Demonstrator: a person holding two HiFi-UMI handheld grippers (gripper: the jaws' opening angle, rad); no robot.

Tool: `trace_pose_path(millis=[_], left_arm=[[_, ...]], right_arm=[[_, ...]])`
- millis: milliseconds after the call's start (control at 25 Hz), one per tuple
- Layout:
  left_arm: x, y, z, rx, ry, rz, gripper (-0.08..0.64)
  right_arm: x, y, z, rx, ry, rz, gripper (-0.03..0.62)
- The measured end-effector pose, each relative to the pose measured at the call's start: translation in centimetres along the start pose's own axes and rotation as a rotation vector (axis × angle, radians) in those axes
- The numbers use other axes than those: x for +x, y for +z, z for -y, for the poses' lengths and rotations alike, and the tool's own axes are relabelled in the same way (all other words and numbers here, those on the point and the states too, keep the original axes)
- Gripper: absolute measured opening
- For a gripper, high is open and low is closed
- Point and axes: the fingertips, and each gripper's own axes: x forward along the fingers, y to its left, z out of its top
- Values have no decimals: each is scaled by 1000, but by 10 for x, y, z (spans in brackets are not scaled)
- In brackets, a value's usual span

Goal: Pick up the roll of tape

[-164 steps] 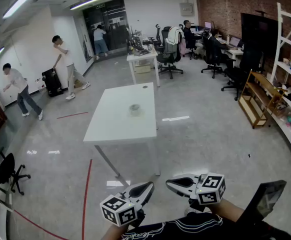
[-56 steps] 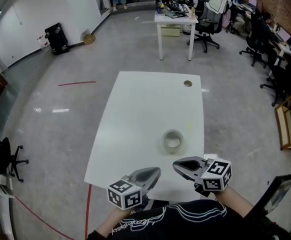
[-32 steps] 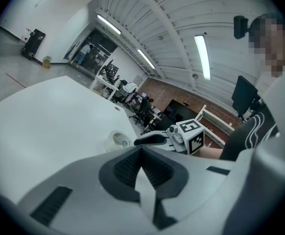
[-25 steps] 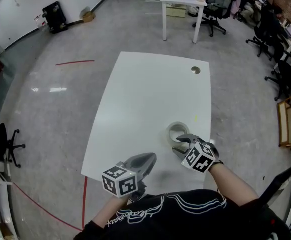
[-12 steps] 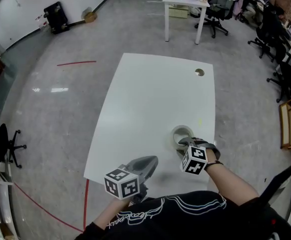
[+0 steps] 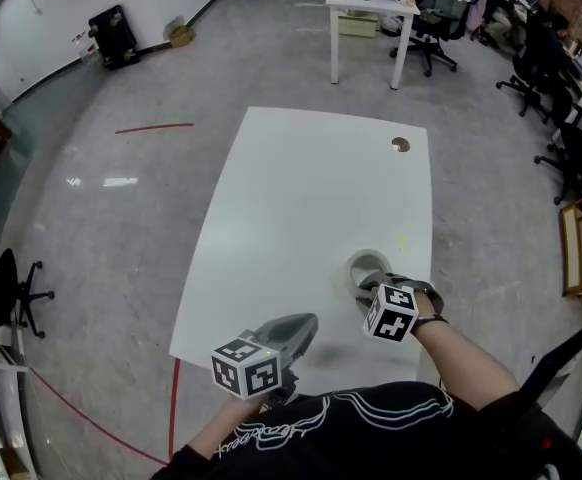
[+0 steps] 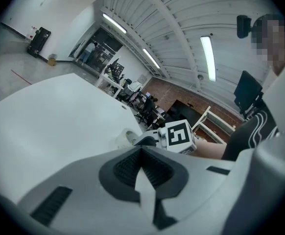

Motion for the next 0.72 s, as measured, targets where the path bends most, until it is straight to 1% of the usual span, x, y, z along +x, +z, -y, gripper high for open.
trace_pose_path(millis=[160,360,560,640,720], left_arm=[[-2,-2,3,7,3,-4,3],[-7,-4,9,4,2,1,3],[-9,-5,19,27,-8,17,3],[-12,-1,23,38,-7,32,3],[-16,1,30,48,-9,47,3]], right_arm=[[-4,0,4,74,-9,40,89],[-15,0,13,244,-48,121,89],[-34,1,12,480,-19,288,87],[-45,3,9,575,14,377,87],[-58,5,1,666,66,462,87]])
